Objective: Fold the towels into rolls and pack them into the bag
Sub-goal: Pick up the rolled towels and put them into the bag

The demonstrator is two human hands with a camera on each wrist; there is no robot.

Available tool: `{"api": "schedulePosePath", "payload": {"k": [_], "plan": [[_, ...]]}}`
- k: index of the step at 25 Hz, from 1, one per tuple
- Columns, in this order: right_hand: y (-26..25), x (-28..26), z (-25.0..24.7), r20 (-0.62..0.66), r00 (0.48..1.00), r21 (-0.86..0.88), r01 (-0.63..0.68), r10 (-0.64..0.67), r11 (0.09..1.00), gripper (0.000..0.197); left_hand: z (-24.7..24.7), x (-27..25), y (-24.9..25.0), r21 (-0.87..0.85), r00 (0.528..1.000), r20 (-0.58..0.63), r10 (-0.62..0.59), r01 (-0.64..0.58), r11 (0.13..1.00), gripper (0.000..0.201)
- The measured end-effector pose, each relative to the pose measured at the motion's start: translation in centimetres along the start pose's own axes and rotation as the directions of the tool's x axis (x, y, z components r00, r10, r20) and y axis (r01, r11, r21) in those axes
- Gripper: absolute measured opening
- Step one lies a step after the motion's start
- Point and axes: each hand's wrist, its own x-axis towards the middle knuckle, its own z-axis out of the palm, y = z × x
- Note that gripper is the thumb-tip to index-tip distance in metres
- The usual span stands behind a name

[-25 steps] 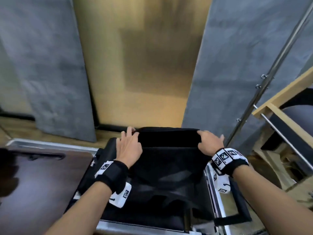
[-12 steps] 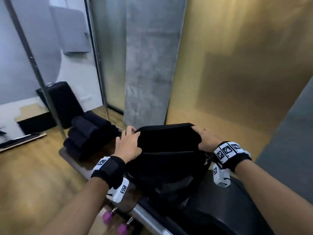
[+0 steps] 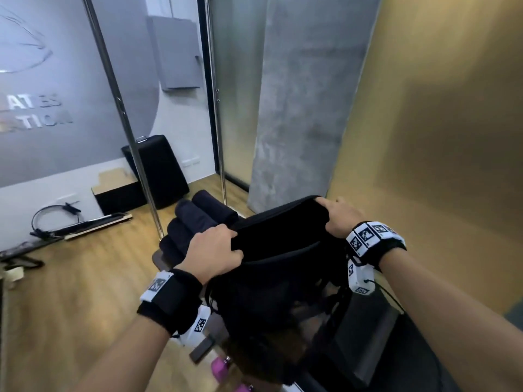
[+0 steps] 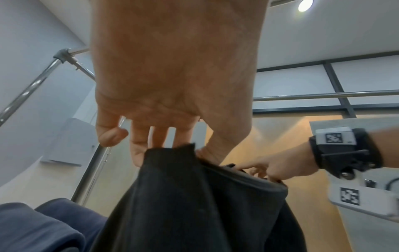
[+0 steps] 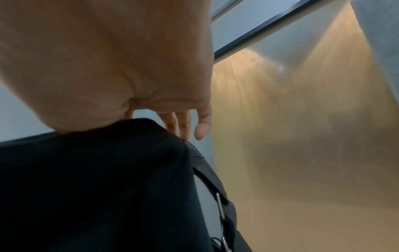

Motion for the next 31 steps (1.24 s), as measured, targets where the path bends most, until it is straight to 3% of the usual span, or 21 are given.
{"api": "schedulePosePath", "payload": {"k": [3,6,11,15,19,21,24,26,29,31], "plan": [[-3.0,4.1,2.2,0.005,1.0,0.0,0.005,-0.005,1.0,0.077,0.6,1.6,-1.9,0.021,1.0,0.01,0.028,-0.028,0.999,0.026],[-5.5,7.4,5.2,0.076,0.997,0.032,-0.016,0.013,0.999,0.078,2.3,3.6,-3.5,0.046,0.993,0.073,0.091,-0.095,0.994,0.018],[-7.7,10.1,8.7,0.183,0.98,0.112,-0.103,0.081,0.988,0.089,4.3,6.5,-5.2,-0.018,0.968,0.156,0.195,-0.195,0.981,0.023],[-7.8,8.7,11.1,0.222,0.955,0.195,-0.243,0.199,0.95,0.1,5.0,9.5,-5.4,-0.138,0.956,0.179,0.231,-0.208,0.968,0.027],[-8.4,5.5,12.9,0.326,0.92,0.231,-0.299,0.216,0.926,0.091,5.6,12.3,-5.0,-0.076,0.94,0.139,0.311,-0.303,0.95,0.039],[-9.1,3.8,13.1,0.335,0.89,0.202,-0.388,0.309,0.899,0.089,5.7,14.0,-4.7,-0.053,0.916,0.138,0.378,-0.374,0.926,0.041],[-10.6,1.6,12.5,0.288,0.875,0.266,-0.464,0.39,0.845,0.088,5.9,16.3,-3.8,-0.02,0.855,0.217,0.472,-0.48,0.877,0.043],[-10.9,1.0,11.1,0.131,0.859,0.353,-0.506,0.494,0.787,0.077,6.3,17.2,-3.6,-0.013,0.804,0.272,0.528,-0.546,0.838,0.041],[-11.0,0.9,8.6,-0.192,0.718,0.4,-0.566,0.67,0.721,0.038,6.8,18.4,-4.3,-0.036,0.758,0.309,0.575,-0.595,0.803,0.046],[-11.8,0.5,7.4,-0.223,0.697,0.295,-0.618,0.681,0.729,0.022,6.9,18.8,-4.9,-0.045,0.749,0.338,0.569,-0.591,0.805,0.042]]}}
